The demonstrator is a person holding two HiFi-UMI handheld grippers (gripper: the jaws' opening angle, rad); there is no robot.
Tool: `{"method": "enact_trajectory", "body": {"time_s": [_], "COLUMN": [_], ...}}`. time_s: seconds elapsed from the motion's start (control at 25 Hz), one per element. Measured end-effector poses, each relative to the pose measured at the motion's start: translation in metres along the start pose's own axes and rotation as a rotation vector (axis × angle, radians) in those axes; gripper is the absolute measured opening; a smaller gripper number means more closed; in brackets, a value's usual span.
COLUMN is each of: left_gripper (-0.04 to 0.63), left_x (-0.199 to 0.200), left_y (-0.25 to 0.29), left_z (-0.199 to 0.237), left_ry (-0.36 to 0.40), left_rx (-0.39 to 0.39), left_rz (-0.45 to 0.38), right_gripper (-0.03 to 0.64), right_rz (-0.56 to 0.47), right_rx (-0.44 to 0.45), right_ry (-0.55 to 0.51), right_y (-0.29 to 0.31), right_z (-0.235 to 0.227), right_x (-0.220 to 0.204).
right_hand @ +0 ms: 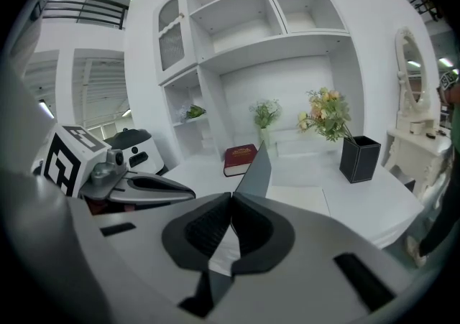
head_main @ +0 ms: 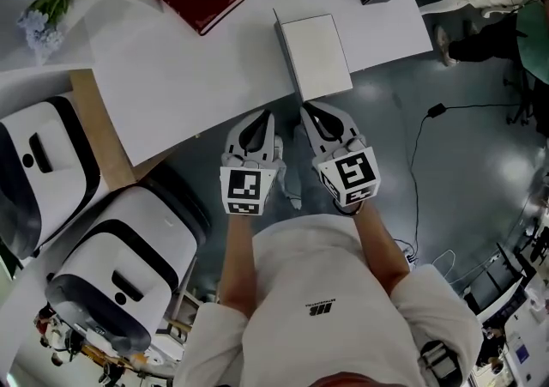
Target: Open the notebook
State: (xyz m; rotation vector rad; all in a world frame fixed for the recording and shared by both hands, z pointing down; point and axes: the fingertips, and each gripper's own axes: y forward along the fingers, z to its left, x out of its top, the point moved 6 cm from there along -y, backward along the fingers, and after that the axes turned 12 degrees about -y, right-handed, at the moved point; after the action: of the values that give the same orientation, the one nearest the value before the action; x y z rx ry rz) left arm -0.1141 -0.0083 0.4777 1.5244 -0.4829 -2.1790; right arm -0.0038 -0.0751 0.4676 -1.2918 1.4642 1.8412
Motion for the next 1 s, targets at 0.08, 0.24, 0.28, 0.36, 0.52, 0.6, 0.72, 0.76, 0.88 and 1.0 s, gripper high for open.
{"method": "enact_trajectory", "body": {"time_s": [0.08, 0.24, 0.28, 0.36, 0.52, 0.6, 0.72, 0.76, 0.88, 1.0], "left_gripper": [0.000, 0.000, 0.000, 0.000, 0.000, 0.000, 0.000, 0.000, 0.000, 0.000], "left_x": [-0.001, -0.003, -0.003, -0.004, -0.007, -0.009, -0.012, -0.013, -0.016, -0.021], "left_y": [-0.002, -0.006, -0.006, -0.008, -0.012, -0.013, -0.015, -0.016, -0.019, -0.021], "left_z": [0.003, 0.008, 0.010, 0.013, 0.018, 0.021, 0.024, 0.025, 0.027, 0.029], "left_ry": [-0.005, -0.016, -0.018, -0.022, -0.033, -0.040, -0.051, -0.054, -0.065, -0.073], "left_rx": [0.007, 0.020, 0.023, 0.029, 0.044, 0.051, 0.061, 0.064, 0.073, 0.084], "left_rz": [-0.003, -0.007, -0.008, -0.009, -0.011, -0.011, -0.011, -0.011, -0.011, -0.010], "right_gripper": [0.002, 0.002, 0.002, 0.002, 0.002, 0.002, 0.002, 0.000, 0.002, 0.002], "right_rz": [0.001, 0.011, 0.011, 0.012, 0.019, 0.023, 0.030, 0.033, 0.041, 0.044], "right_rx": [0.014, 0.044, 0.050, 0.060, 0.088, 0.104, 0.127, 0.134, 0.153, 0.169], "right_ry": [-0.003, -0.014, -0.016, -0.022, -0.036, -0.043, -0.051, -0.053, -0.058, -0.063], "right_y": [0.002, 0.007, 0.009, 0.011, 0.016, 0.019, 0.024, 0.025, 0.027, 0.031], "right_z": [0.004, 0.012, 0.014, 0.018, 0.026, 0.030, 0.036, 0.038, 0.044, 0.048], "right_x": [0.001, 0.005, 0.005, 0.005, 0.005, 0.005, 0.004, 0.004, 0.002, 0.000]}}
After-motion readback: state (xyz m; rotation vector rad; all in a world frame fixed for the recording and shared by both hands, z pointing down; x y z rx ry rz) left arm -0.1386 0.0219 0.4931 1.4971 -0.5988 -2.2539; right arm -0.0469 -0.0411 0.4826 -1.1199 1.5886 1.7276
